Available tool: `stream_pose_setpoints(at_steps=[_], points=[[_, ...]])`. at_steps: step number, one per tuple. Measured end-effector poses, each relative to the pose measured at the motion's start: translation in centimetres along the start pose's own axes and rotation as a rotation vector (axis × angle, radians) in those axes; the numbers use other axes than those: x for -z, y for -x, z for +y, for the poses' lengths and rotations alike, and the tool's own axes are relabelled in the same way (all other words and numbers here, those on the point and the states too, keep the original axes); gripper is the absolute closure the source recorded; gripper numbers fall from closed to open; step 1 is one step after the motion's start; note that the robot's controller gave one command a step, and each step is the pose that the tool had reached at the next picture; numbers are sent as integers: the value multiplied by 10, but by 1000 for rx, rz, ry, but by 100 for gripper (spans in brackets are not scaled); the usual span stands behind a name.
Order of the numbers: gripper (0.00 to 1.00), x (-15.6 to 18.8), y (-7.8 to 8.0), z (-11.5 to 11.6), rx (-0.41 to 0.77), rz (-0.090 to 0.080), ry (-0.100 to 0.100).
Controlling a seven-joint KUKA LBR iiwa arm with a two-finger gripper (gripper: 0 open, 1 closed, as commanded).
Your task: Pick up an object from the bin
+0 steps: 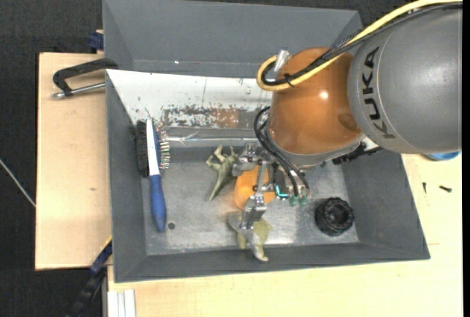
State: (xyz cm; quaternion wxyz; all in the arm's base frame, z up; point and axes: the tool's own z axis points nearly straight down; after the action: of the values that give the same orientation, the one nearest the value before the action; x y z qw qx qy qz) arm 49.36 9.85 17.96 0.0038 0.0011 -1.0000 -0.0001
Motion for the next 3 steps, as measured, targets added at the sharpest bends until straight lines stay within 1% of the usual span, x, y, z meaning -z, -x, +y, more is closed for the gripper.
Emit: stream_pose_setpoints(at_steps=[1, 2, 3], points=[[100, 4, 1, -1, -2, -7, 1], [0, 4, 1, -1, -3, -7, 1], [0, -74, 73, -70, 53, -6, -1]])
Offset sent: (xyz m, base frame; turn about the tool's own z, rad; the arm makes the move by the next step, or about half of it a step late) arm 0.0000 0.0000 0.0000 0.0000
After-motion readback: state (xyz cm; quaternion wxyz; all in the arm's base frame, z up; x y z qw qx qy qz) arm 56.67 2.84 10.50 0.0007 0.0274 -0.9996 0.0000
